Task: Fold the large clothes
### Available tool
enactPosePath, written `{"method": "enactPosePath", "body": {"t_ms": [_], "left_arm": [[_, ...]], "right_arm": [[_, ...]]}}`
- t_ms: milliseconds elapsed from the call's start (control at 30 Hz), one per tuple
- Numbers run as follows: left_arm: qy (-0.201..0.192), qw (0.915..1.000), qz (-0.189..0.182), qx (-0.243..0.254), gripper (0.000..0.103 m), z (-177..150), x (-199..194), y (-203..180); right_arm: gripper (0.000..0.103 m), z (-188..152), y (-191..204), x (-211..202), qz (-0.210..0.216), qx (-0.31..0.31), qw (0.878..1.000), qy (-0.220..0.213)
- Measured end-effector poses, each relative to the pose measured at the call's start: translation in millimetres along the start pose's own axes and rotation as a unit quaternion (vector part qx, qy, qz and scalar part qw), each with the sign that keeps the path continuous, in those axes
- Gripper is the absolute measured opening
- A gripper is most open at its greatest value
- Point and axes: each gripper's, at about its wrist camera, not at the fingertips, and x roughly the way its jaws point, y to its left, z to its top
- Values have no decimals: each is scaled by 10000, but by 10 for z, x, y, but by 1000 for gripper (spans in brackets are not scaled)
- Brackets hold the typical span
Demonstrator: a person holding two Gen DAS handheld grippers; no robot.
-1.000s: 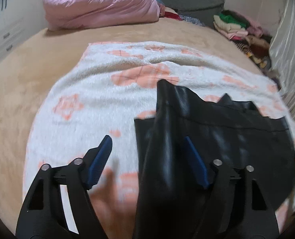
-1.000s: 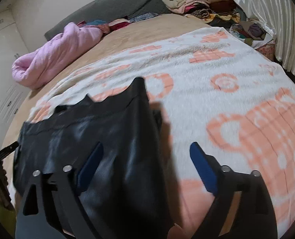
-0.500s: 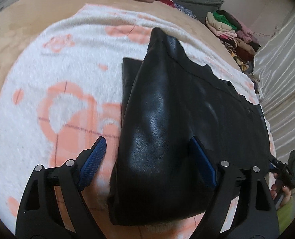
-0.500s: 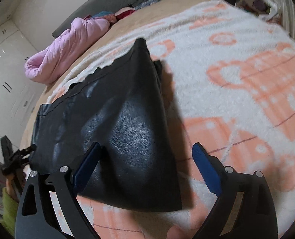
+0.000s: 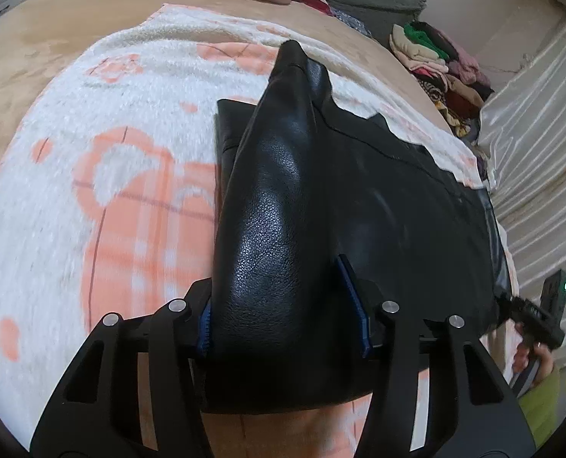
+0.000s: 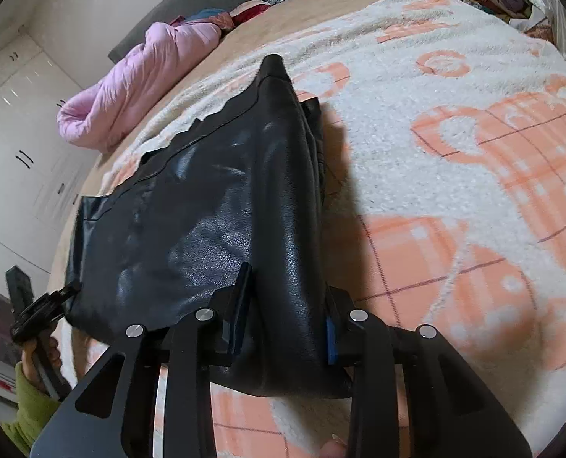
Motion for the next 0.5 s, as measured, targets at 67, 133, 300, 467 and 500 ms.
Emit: {"method": "enactPosePath", "body": {"t_ms": [67, 133, 300, 467, 500], "left_arm": [[-28, 10000, 35, 82, 44, -82, -67, -18], [-24, 9999, 67, 133, 46, -126, -99, -24], [-32, 9996, 114, 246, 50, -103, -160, -55], [-109, 9990, 223, 359, 64, -114, -241, -99], [-150, 9988, 234, 396, 65, -112, -274, -113]], "right_arm": [[33, -21, 39, -1, -160, -131, 9998, 29], [44, -24, 94, -19, -389, -235, 9990, -7], [72, -26, 154, -129, -578, -180, 9978, -281], [86, -43, 375, -341, -884, -512, 9918, -769], [86, -44, 437, -384, -837, -585, 9910, -862]]}}
